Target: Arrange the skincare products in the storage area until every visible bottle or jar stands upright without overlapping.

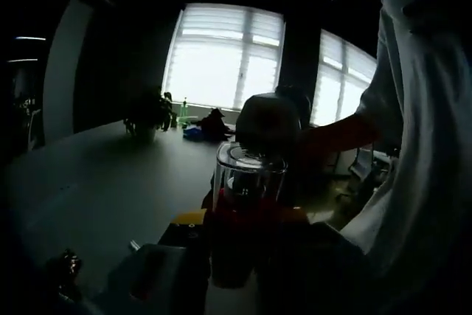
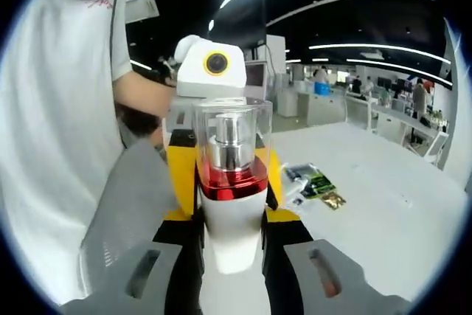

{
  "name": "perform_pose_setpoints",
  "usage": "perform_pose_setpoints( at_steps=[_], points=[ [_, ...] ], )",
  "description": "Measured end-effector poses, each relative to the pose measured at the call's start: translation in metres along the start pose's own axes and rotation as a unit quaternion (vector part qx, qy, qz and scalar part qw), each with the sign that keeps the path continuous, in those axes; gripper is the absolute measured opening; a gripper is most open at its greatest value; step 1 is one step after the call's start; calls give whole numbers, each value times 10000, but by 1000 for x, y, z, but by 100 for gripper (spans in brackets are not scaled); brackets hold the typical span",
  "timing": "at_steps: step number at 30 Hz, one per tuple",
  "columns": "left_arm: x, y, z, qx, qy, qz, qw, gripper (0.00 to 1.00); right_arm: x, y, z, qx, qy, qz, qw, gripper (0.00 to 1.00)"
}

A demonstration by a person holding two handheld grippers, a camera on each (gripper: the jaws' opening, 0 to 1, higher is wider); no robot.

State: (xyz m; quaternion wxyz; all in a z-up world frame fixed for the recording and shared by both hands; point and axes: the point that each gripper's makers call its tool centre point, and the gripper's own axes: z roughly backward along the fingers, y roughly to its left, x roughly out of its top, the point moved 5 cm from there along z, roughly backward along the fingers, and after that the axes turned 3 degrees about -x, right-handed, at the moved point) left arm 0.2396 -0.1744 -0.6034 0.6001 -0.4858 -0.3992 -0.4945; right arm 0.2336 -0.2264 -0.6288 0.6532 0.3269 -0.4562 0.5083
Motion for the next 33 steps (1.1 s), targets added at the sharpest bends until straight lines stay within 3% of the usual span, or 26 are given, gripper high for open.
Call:
perform_pose_setpoints(
  at_steps=[12,20,25,33],
  points=[
    [-29,36,-40,23,258,236,9994,25,-53,-37,5,-55,359,25,9993,29],
    [-46,62,-61,21,582,169,9982,25,-81,-60,3,-98,611,155,9980,28],
    [-49,79,-65,45,721,114,9973,25,-89,-74,1,-178,557,96,9982,27],
    [-52,97,-70,11,633,103,9979,24,-92,-90,1,-350,628,130,9973,27]
  ],
)
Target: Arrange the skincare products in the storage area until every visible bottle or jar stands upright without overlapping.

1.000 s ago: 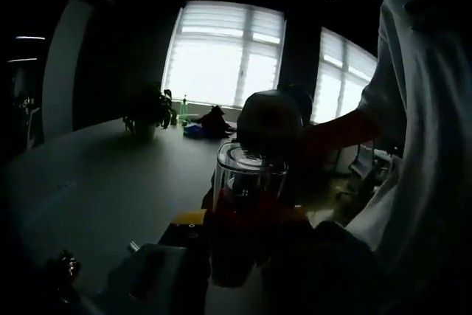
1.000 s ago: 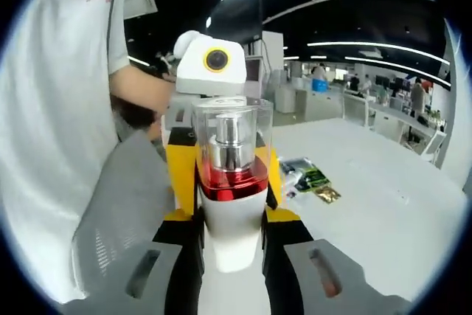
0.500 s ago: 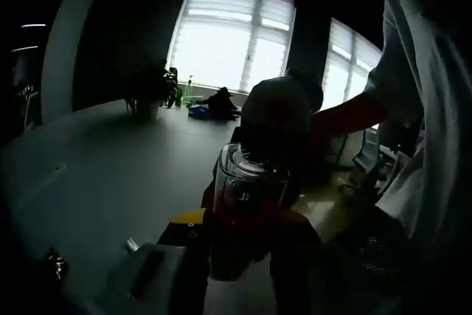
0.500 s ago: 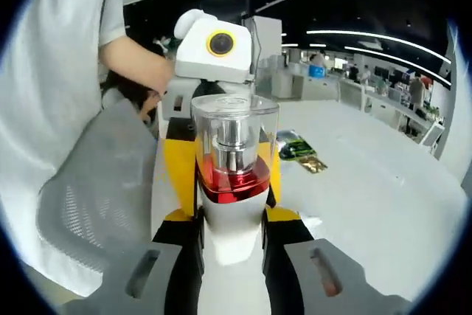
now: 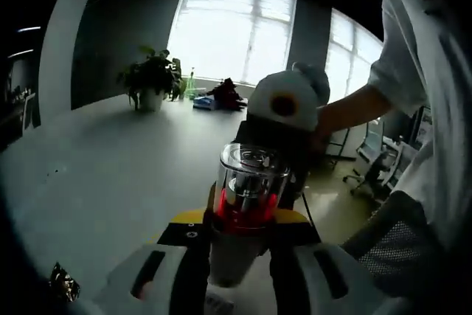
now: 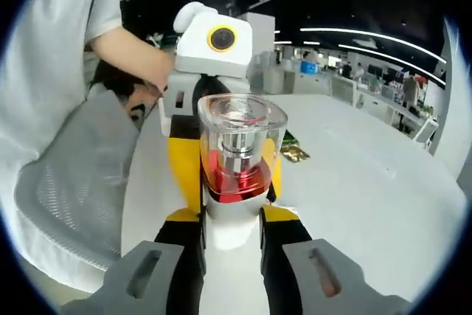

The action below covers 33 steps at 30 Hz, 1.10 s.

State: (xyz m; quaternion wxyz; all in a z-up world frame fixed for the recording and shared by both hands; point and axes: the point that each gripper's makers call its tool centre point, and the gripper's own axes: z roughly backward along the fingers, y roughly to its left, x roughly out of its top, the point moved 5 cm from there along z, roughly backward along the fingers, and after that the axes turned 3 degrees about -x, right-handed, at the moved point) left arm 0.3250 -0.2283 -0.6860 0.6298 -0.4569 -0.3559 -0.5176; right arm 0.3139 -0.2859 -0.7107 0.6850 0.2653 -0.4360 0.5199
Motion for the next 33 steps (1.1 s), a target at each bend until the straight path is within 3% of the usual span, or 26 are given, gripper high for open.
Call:
perform_pose_setpoints(
  at_steps=[7,16,27,33],
  points=[
    [-1,11,-13,-33,-209,-34,9998,24,-9,-14,5,-152,185,102,9997,27],
    [-4,25,-21,189,-436,-97,9988,25,-16,-31,6,-192,413,335,9984,27],
    [-4,31,-21,220,-771,23,9968,26,-18,-35,5,-309,369,287,9984,27],
    [-4,31,-20,264,-751,151,9967,26,-18,-36,4,-302,390,250,9985,28]
  ],
)
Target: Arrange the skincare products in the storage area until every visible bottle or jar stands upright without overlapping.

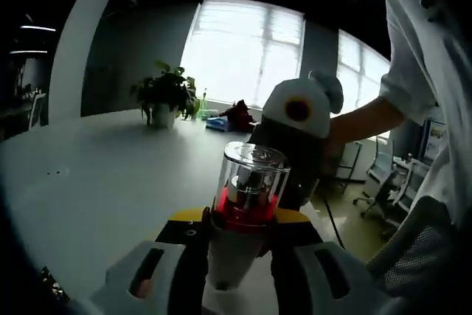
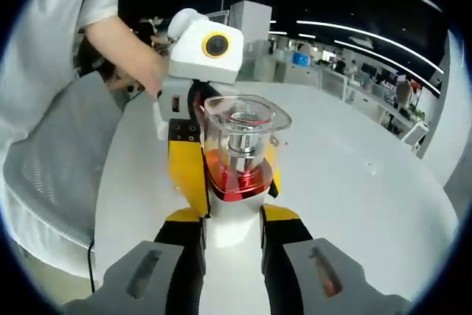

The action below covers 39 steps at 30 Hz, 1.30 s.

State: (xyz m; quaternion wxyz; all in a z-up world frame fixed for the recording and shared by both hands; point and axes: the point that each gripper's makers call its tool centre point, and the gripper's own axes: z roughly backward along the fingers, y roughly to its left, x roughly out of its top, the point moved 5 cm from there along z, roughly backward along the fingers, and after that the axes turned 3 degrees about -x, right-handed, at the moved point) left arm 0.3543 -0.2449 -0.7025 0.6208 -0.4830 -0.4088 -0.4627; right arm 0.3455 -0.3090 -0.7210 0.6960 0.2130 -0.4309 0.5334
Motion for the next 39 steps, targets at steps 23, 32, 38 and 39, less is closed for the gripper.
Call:
perform_pose_setpoints(
  at_steps=[23,32,38,39],
  points=[
    [10,4,15,227,-22,162,9996,35,2,4,4,-118,212,-448,9987,41],
    [7,-4,36,485,27,315,9983,47,6,13,11,-392,445,-596,9965,62],
    [8,-17,61,718,-48,452,9964,50,14,28,22,-610,571,-829,9930,69],
    [7,-18,66,759,-58,467,9960,51,14,31,23,-646,593,-881,9922,70]
  ],
)
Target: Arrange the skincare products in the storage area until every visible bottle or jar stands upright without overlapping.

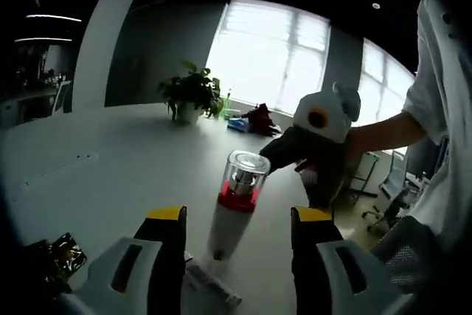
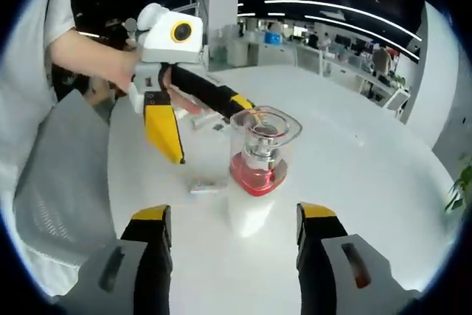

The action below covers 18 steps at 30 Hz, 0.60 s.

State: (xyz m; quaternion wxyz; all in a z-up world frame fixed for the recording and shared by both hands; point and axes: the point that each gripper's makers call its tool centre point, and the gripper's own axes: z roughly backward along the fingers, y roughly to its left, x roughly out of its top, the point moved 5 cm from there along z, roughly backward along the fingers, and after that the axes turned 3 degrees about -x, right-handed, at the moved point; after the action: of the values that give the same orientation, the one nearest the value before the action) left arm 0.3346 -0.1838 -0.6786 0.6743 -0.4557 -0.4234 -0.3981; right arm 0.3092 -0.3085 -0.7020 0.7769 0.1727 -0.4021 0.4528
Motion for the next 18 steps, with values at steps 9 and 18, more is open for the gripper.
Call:
perform_pose_setpoints(
  at_steps=[9,18],
  points=[
    [-12,-11,49,526,-101,257,9982,59,-2,18,14,-264,5,-369,9990,76],
    [-22,-18,107,1150,-374,591,9909,63,1,44,18,-376,8,-626,9973,84]
  ],
)
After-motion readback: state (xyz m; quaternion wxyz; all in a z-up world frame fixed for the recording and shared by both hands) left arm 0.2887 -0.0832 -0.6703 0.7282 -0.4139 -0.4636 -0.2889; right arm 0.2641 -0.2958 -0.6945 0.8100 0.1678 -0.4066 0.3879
